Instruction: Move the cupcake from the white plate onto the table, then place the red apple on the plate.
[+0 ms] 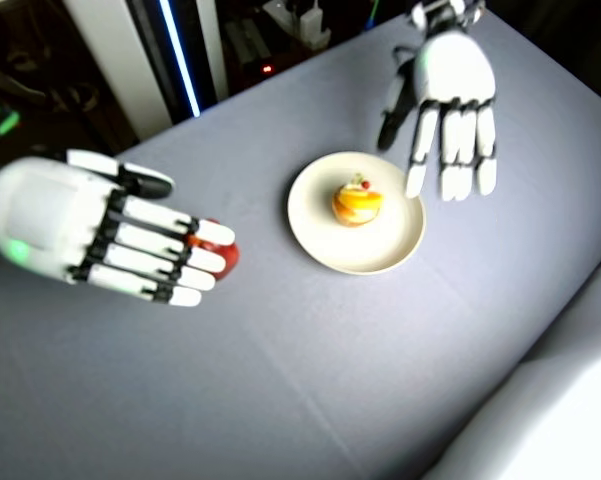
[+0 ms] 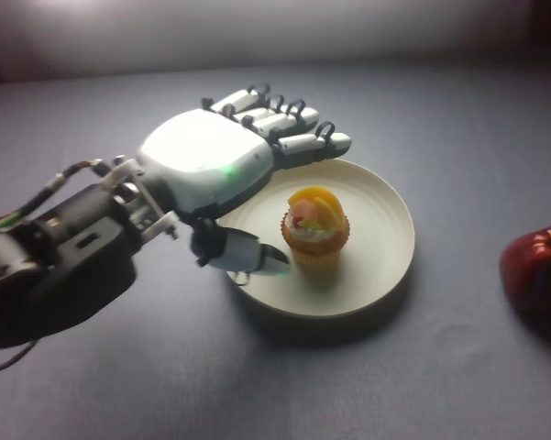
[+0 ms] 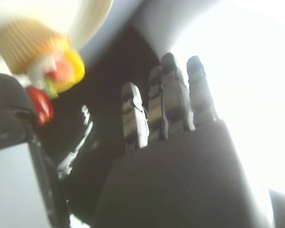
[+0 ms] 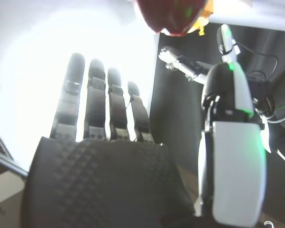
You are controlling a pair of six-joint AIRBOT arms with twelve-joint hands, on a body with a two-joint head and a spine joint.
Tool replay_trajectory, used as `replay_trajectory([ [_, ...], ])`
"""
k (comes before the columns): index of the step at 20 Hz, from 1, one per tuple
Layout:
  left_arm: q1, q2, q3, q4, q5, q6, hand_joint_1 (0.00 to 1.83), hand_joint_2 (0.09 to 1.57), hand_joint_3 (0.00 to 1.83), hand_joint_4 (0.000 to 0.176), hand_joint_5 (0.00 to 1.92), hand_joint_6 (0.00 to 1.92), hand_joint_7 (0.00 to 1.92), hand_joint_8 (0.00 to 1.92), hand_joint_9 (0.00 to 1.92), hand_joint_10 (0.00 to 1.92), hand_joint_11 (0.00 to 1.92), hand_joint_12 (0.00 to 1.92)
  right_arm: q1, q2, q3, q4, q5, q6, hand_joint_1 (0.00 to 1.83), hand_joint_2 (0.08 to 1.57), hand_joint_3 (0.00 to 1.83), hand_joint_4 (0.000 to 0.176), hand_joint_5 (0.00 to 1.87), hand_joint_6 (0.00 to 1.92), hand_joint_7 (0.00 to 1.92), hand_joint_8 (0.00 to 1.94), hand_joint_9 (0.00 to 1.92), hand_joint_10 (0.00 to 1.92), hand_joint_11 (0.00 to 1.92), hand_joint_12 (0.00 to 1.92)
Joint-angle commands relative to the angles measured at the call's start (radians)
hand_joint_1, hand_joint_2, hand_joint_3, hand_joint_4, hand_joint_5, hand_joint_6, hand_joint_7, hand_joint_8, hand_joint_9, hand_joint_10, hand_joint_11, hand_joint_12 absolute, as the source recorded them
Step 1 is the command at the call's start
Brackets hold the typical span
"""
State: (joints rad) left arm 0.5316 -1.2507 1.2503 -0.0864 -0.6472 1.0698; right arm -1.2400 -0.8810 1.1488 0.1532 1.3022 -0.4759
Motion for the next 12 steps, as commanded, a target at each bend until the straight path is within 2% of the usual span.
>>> replay_trajectory([
  [1,-0.022,-0.004,0.013,0.007,-0.086,-0.002,0.76,0.88,0.0,0.176,0.22,0.0,0.19,0.0,0.26,0.01,0.0,0.67,0.008,-0.002,0.006,0.015,0.112,0.004,0.61,1.06,0.0,0.063,0.0,0.0,0.14,0.0,0.2,0.0,0.0,0.39],
  [2,-0.037,-0.03,0.033,0.014,-0.063,-0.002,0.69,0.88,0.0,0.176,0.22,0.0,0.21,0.01,0.27,0.01,0.0,0.72,0.011,-0.003,0.007,0.012,0.109,0.004,0.63,1.07,0.0,0.051,0.0,0.0,0.16,0.0,0.21,0.0,0.0,0.4],
  [3,-0.041,-0.037,0.039,0.015,-0.055,-0.002,0.69,0.88,0.0,0.176,0.22,0.0,0.21,0.01,0.27,0.01,0.0,0.72,0.013,-0.003,0.008,0.011,0.108,0.004,0.63,1.07,0.0,0.051,0.0,0.0,0.16,0.0,0.21,0.0,0.0,0.4],
  [4,-0.047,-0.053,0.053,0.015,-0.041,-0.002,0.7,0.88,0.0,0.172,0.22,0.0,0.22,0.01,0.28,0.01,0.0,0.73,0.015,-0.005,0.009,0.009,0.107,0.004,0.64,1.06,0.0,0.055,0.0,0.0,0.17,0.01,0.22,0.01,0.0,0.41],
  [5,-0.053,-0.065,0.064,0.015,-0.031,-0.005,0.7,0.88,0.0,0.166,0.23,0.0,0.23,0.01,0.27,0.0,0.0,0.71,0.017,-0.005,0.01,0.008,0.106,0.004,0.64,1.05,0.0,0.071,0.0,0.0,0.18,0.01,0.22,0.01,0.0,0.42],
  [6,-0.055,-0.073,0.071,0.015,-0.024,-0.006,0.69,0.89,0.0,0.161,0.24,0.01,0.24,0.01,0.27,0.0,0.0,0.7,0.019,-0.005,0.01,0.008,0.106,0.004,0.63,1.05,0.0,0.071,0.0,0.0,0.18,0.0,0.22,0.0,0.0,0.42],
  [7,-0.056,-0.079,0.075,0.015,-0.021,-0.006,0.73,0.89,0.0,0.138,0.27,0.01,0.25,0.01,0.27,0.0,0.0,0.67,0.02,-0.006,0.011,0.007,0.106,0.004,0.59,1.05,0.0,0.076,0.0,0.0,0.16,0.0,0.21,0.0,0.0,0.42],
  [8,-0.057,-0.083,0.078,0.015,-0.015,-0.006,0.75,0.88,0.0,0.129,0.3,0.0,0.28,0.0,0.29,0.0,0.0,0.72,0.021,-0.006,0.011,0.007,0.106,0.004,0.57,1.04,0.0,0.077,0.0,0.0,0.17,0.0,0.21,0.0,0.0,0.45],
  [9,-0.058,-0.09,0.085,0.015,-0.006,-0.006,0.8,0.86,0.0,0.111,0.34,0.0,0.32,0.0,0.35,0.0,0.04,0.84,0.021,-0.006,0.011,0.007,0.106,0.004,0.56,1.03,0.0,0.064,0.0,0.0,0.18,0.0,0.24,0.0,0.0,0.52],
  [11,-0.059,-0.105,0.099,0.015,0.014,-0.007,0.83,0.86,0.0,0.054,0.41,0.0,0.36,0.0,0.38,0.0,0.03,0.96,0.021,-0.006,0.012,0.007,0.106,0.004,0.59,1.03,0.0,0.073,0.0,0.0,0.15,0.0,0.24,0.0,0.0,0.57],
  [12,-0.06,-0.115,0.106,0.016,0.027,-0.007,0.85,0.85,0.0,0.039,0.44,0.01,0.38,0.0,0.37,0.0,0.03,0.97,0.023,-0.007,0.012,0.007,0.106,0.004,0.58,1.03,0.0,0.081,0.0,0.0,0.14,0.0,0.24,0.0,0.0,0.58],
])
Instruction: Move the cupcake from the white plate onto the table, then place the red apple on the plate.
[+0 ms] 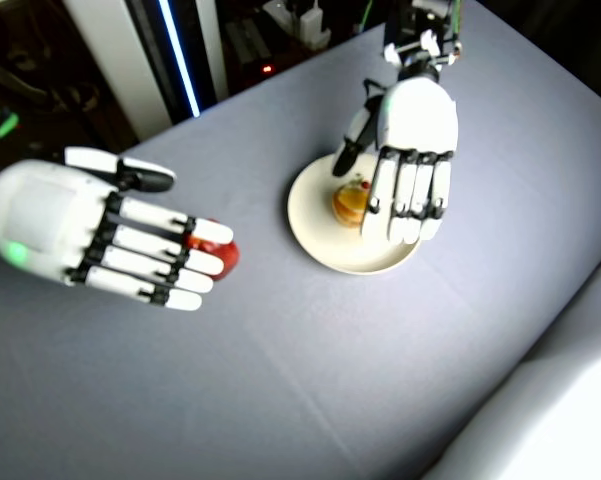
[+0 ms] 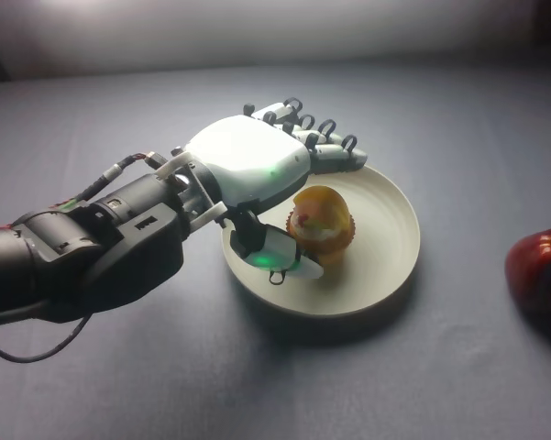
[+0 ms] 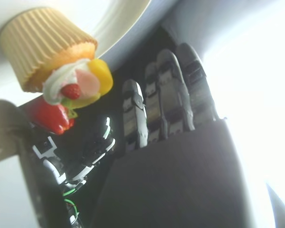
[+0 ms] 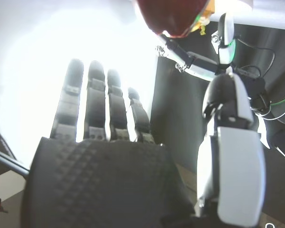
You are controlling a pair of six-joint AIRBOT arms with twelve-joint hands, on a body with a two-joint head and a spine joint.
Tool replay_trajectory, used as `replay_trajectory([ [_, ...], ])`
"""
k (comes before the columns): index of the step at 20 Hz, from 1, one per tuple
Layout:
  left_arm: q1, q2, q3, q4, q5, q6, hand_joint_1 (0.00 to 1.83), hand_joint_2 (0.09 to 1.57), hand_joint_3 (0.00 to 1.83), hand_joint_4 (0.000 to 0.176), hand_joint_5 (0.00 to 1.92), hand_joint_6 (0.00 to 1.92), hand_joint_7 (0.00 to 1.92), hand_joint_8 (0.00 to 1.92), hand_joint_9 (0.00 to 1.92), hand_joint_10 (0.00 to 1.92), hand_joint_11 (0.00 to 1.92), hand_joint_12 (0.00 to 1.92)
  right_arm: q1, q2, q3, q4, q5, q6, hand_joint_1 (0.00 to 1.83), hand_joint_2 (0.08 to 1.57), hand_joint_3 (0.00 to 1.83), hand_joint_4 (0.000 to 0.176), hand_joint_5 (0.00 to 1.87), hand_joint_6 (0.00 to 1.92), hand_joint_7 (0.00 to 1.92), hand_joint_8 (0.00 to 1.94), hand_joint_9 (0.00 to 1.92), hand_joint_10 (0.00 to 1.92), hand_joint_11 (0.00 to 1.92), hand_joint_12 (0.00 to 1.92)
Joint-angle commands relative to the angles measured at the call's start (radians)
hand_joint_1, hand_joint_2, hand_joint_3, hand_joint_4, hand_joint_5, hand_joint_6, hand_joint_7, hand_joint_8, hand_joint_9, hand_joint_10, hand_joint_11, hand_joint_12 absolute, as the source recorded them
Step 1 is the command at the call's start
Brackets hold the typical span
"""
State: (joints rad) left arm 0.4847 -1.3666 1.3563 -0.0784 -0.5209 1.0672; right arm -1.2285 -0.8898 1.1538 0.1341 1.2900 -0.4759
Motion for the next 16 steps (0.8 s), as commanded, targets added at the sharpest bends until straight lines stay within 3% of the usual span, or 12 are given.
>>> replay_trajectory([
  [1,-0.014,-0.005,0.005,0.01,-0.091,-0.004,0.86,0.86,0.0,0.025,0.47,0.01,0.4,0.01,0.39,0.01,0.06,0.99,0.013,0.002,0.007,0.026,0.119,0.004,0.57,1.04,0.0,0.093,0.0,0.0,0.14,0.0,0.24,0.0,0.0,0.57],
  [4,-0.014,-0.016,0.017,0.014,-0.068,-0.004,0.95,0.94,0.0,0.016,0.63,0.01,0.55,0.01,0.52,0.01,0.15,1.0,0.016,0.001,0.008,0.026,0.119,0.004,0.59,1.06,0.0,0.09,0.0,0.0,0.13,0.0,0.23,0.0,0.0,0.54],
  [7,-0.013,-0.023,0.03,0.015,-0.049,-0.004,0.96,1.08,0.0,0.018,0.78,0.0,0.84,0.04,0.81,0.09,0.33,1.33,0.016,0.001,0.008,0.026,0.119,0.004,0.61,1.06,0.0,0.09,0.0,0.0,0.14,0.0,0.25,0.0,0.0,0.57],
  [8,-0.011,-0.028,0.034,0.015,-0.047,-0.004,0.98,1.06,0.01,0.013,0.81,0.01,0.89,0.07,0.81,0.27,0.37,1.39,0.016,0.0,0.008,0.026,0.119,0.004,0.61,1.07,0.0,0.087,0.0,0.0,0.14,0.0,0.25,0.0,0.0,0.57],
  [9,-0.01,-0.032,0.036,0.014,-0.05,-0.008,1.11,1.03,0.03,0.0,1.09,0.53,1.0,0.08,0.88,0.34,0.45,1.23,0.016,0.0,0.008,0.026,0.119,0.004,0.61,1.07,0.0,0.091,0.0,0.0,0.14,0.0,0.25,0.0,0.0,0.57],
  [10,-0.01,-0.035,0.036,0.014,-0.054,-0.009,1.23,1.09,0.01,0.0,1.11,0.49,0.96,1.02,0.91,0.51,0.5,1.29,0.016,0.0,0.008,0.026,0.119,0.004,0.62,1.07,0.0,0.089,0.0,0.0,0.15,0.0,0.25,0.0,0.0,0.59],
  [11,-0.011,-0.037,0.036,0.014,-0.059,-0.01,1.26,1.09,0.01,0.0,1.18,0.33,0.96,1.22,0.91,0.93,0.54,1.45,0.016,-0.001,0.009,0.026,0.119,0.004,0.61,1.08,0.0,0.082,0.0,0.0,0.16,0.0,0.26,0.01,0.0,0.6],
  [12,-0.012,-0.037,0.036,0.014,-0.067,-0.013,1.27,1.09,0.0,0.0,1.2,0.29,0.98,1.24,0.85,1.12,0.48,1.57,0.016,-0.001,0.009,0.026,0.119,0.004,0.61,1.07,0.0,0.084,0.0,0.0,0.16,0.01,0.27,0.01,0.0,0.61],
  [14,-0.014,-0.031,0.035,0.014,-0.091,-0.034,1.28,1.06,0.0,0.0,1.19,0.39,1.07,1.05,0.86,0.93,0.5,1.4,0.016,-0.001,0.009,0.026,0.119,0.004,0.61,1.07,0.0,0.076,0.0,0.0,0.18,0.0,0.27,0.01,0.0,0.64],
  [15,-0.015,-0.015,0.026,0.014,-0.125,-0.053,1.25,1.07,0.0,0.0,1.13,0.6,1.06,0.99,0.9,0.69,0.57,1.27,0.016,-0.001,0.009,0.026,0.119,0.004,0.61,1.08,0.0,0.062,0.0,0.0,0.19,0.0,0.29,0.01,0.0,0.67],
  [16,-0.015,-0.009,0.022,0.014,-0.136,-0.058,1.25,1.06,0.0,0.007,1.13,0.65,1.09,0.89,1.0,0.49,0.68,1.1,0.016,-0.001,0.009,0.026,0.119,0.004,0.62,1.08,0.0,0.061,0.0,0.0,0.19,0.0,0.29,0.0,0.0,0.68],
])
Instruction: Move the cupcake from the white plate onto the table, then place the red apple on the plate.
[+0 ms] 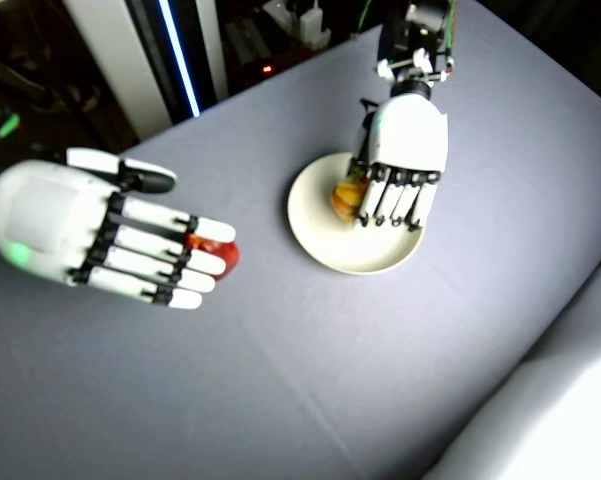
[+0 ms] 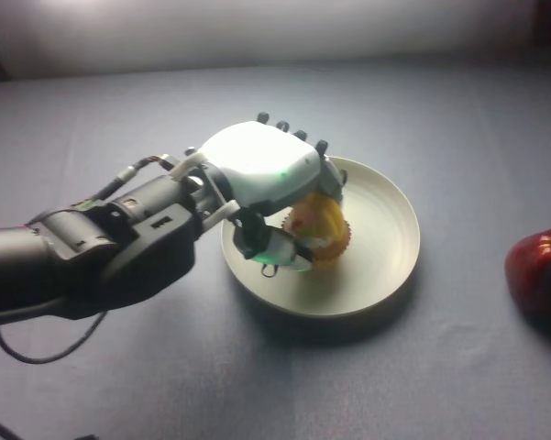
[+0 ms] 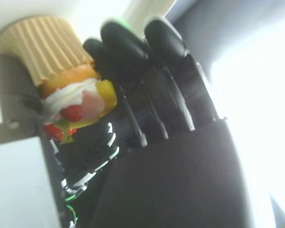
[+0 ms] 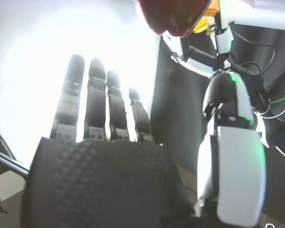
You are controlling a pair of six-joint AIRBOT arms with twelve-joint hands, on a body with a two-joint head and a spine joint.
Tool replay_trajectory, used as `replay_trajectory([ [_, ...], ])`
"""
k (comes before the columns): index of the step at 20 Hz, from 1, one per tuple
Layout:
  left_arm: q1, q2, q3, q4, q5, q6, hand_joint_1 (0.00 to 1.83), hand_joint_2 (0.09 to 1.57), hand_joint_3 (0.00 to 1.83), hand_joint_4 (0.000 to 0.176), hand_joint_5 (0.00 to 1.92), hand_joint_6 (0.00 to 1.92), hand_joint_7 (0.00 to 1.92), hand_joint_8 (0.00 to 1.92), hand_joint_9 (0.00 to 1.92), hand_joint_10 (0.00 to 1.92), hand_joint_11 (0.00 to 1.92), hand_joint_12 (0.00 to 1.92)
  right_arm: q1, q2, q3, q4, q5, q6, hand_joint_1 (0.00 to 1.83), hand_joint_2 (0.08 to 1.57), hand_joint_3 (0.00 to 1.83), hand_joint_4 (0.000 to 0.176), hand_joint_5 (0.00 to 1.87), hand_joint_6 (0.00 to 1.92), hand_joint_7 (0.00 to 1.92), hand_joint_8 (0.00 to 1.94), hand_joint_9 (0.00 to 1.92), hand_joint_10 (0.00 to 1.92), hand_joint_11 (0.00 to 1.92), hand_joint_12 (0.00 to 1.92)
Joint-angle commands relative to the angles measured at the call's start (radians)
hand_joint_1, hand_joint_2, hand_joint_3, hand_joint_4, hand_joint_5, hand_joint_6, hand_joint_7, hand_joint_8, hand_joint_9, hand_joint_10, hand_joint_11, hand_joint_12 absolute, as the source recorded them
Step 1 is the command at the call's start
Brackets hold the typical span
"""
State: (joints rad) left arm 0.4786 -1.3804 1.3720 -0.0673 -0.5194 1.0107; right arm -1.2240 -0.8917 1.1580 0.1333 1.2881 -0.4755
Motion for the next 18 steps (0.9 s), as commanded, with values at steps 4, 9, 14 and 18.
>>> replay_trajectory([
  [4,-0.017,0.111,-0.073,0.0,-0.272,-0.007,1.24,1.07,0.0,0.003,1.14,0.63,1.02,1.01,1.08,0.24,0.53,1.33,0.011,0.0,0.004,0.027,0.115,0.005,0.64,1.09,0.0,0.057,0.0,0.0,0.19,0.0,0.29,0.0,0.0,0.65],
  [9,0.052,0.257,-0.171,-0.014,-0.405,-0.007,1.37,1.11,0.0,0.0,0.98,0.86,0.98,1.02,0.88,1.21,0.66,1.1,0.01,-0.002,0.004,0.027,0.114,0.01,0.63,1.08,0.0,0.045,0.0,0.0,0.24,0.01,0.3,0.01,0.0,0.67],
  [14,0.237,0.4,-0.265,-0.137,-0.478,0.039,1.39,1.08,0.0,0.0,1.04,0.71,1.06,0.9,0.94,1.16,0.69,1.21,0.001,-0.002,0.003,0.027,0.114,0.018,0.66,1.08,0.0,0.057,0.0,0.0,0.17,0.0,0.29,0.0,0.0,0.62],
  [18,0.354,0.416,-0.275,-0.271,-0.466,0.072,1.27,1.03,0.0,0.0,1.26,0.36,1.14,0.86,1.06,0.5,0.66,1.3,0.0,-0.002,0.003,0.027,0.114,0.026,0.66,1.08,0.0,0.072,0.0,0.0,0.17,0.0,0.29,0.0,0.0,0.63],
])
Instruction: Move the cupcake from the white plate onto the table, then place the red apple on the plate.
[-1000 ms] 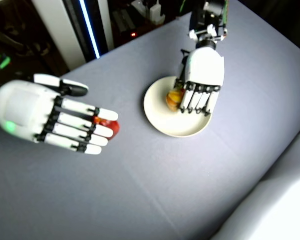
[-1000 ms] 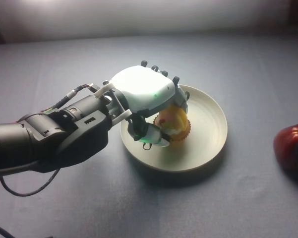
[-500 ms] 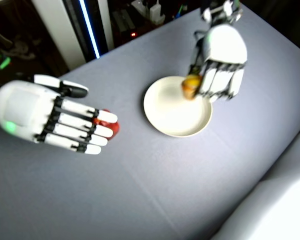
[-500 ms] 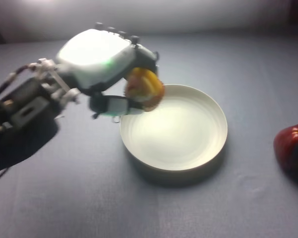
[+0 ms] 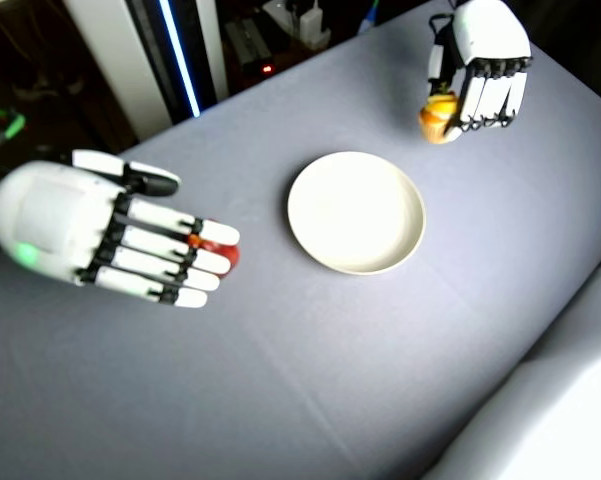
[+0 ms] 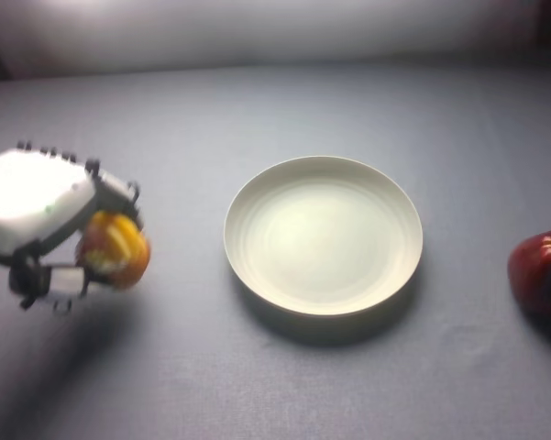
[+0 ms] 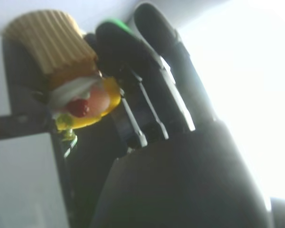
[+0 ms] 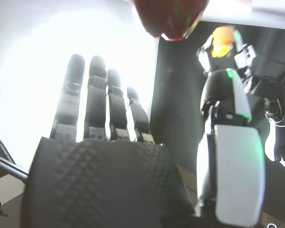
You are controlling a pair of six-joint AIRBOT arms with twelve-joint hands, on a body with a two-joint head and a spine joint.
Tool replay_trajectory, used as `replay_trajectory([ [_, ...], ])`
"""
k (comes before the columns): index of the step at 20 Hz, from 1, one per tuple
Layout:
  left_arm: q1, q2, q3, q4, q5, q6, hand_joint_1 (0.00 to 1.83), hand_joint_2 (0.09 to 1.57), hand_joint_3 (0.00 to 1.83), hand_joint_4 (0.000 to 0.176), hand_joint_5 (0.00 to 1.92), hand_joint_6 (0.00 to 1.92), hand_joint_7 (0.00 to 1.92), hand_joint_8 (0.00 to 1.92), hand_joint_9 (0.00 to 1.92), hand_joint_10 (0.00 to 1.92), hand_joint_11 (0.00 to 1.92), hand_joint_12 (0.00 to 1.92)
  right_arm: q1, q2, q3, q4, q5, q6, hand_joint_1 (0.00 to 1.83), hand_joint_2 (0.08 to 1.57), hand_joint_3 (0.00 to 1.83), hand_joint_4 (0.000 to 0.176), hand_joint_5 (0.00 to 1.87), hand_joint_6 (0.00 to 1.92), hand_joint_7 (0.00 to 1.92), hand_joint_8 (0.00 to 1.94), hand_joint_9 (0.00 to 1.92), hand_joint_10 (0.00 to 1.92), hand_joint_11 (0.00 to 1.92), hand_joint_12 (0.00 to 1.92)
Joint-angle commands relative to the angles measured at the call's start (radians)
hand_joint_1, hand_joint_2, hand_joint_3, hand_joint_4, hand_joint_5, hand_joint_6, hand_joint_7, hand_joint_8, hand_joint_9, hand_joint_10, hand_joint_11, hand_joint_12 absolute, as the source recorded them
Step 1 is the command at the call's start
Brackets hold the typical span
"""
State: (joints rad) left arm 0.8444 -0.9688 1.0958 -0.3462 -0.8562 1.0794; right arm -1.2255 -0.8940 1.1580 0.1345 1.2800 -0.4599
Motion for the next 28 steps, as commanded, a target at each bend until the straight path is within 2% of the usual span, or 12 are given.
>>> replay_trajectory([
  [1,0.001,0.001,0.001,-0.012,-0.128,0.008,1.28,1.04,0.0,0.0,1.26,0.31,1.13,0.93,1.07,0.52,0.67,1.37,0.002,0.0,0.003,0.026,0.122,0.012,0.69,1.08,0.0,0.07,0.0,0.0,0.17,0.0,0.29,0.0,0.0,0.64],
  [4,0.032,-0.025,0.012,-0.068,-0.12,0.011,1.28,1.03,0.0,0.0,1.23,0.36,1.15,0.87,1.08,0.33,0.67,1.1,0.002,-0.001,0.003,0.026,0.122,0.014,0.69,1.08,0.0,0.072,0.0,0.0,0.18,0.0,0.3,0.0,0.0,0.66],
  [5,0.038,-0.035,0.016,-0.078,-0.115,0.011,1.26,1.04,0.0,0.0,1.16,0.55,1.16,0.82,1.07,0.11,0.65,0.89,0.001,-0.001,0.003,0.026,0.122,0.015,0.68,1.08,0.0,0.067,0.0,0.0,0.18,0.0,0.3,0.0,0.0,0.65],
  [7,0.044,-0.044,0.019,-0.085,-0.109,0.011,1.26,1.05,0.0,0.0,1.12,0.63,1.14,0.84,1.02,0.05,0.6,0.85,0.001,-0.001,0.003,0.026,0.122,0.016,0.68,1.08,0.0,0.063,0.0,0.0,0.18,0.01,0.3,0.0,0.0,0.65],
  [8,0.047,-0.047,0.02,-0.089,-0.107,0.011,1.23,0.97,0.0,0.0,0.98,0.23,0.99,0.33,0.97,0.01,0.54,0.82,0.001,-0.001,0.003,0.026,0.123,0.017,0.68,1.09,0.0,0.059,0.0,0.0,0.19,0.01,0.31,0.0,0.0,0.65],
  [9,0.052,-0.047,0.021,-0.095,-0.108,0.011,1.19,0.93,0.0,0.0,0.92,0.02,0.95,0.03,0.89,0.0,0.43,0.88,0.001,-0.001,0.003,0.026,0.123,0.017,0.67,1.09,0.0,0.059,0.0,0.0,0.18,0.0,0.3,0.0,0.0,0.64],
  [12,0.055,-0.046,0.019,-0.097,-0.11,0.011,1.08,0.91,0.0,0.0,0.73,0.0,0.77,0.0,0.75,0.0,0.3,0.88,0.0,-0.001,0.002,0.026,0.123,0.017,0.69,1.1,0.0,0.056,0.0,0.0,0.19,0.0,0.3,0.0,0.0,0.64],
  [14,0.057,-0.046,0.018,-0.097,-0.111,0.011,0.94,0.9,0.0,0.097,0.46,0.0,0.53,0.0,0.52,0.0,0.07,0.92,-0.001,-0.001,0.002,0.026,0.123,0.018,0.71,1.09,0.0,0.045,0.0,0.0,0.21,0.01,0.3,0.0,0.0,0.63],
  [16,0.058,-0.045,0.016,-0.098,-0.114,0.011,0.87,0.87,0.0,0.153,0.29,0.0,0.38,0.0,0.43,0.0,0.0,1.01,-0.002,-0.001,0.001,0.026,0.123,0.018,0.69,1.07,0.0,0.041,0.0,0.0,0.26,0.01,0.33,0.01,0.0,0.67],
  [18,0.061,-0.04,0.009,-0.098,-0.124,0.011,0.85,0.85,0.0,0.133,0.19,0.0,0.27,0.0,0.35,0.0,0.0,0.9,-0.003,-0.001,0.001,0.026,0.123,0.02,0.68,1.06,0.0,0.06,0.0,0.0,0.27,0.01,0.33,0.0,0.0,0.66],
  [20,0.064,-0.013,-0.026,-0.075,-0.177,0.012,0.8,0.85,0.0,0.173,0.14,0.0,0.2,0.0,0.26,0.0,0.0,0.7,-0.002,-0.001,0.001,0.008,0.123,0.022,0.7,1.06,0.0,0.053,0.0,0.0,0.28,0.0,0.33,0.0,0.0,0.68],
  [28,0.087,0.065,-0.128,0.002,-0.34,0.011,0.83,0.85,0.0,0.176,0.02,0.0,0.01,0.0,0.01,0.0,0.0,0.35,0.069,-0.001,0.032,-0.084,0.0,0.027,0.83,0.96,0.0,0.046,0.01,0.0,0.14,0.0,0.21,0.0,0.0,0.66],
])
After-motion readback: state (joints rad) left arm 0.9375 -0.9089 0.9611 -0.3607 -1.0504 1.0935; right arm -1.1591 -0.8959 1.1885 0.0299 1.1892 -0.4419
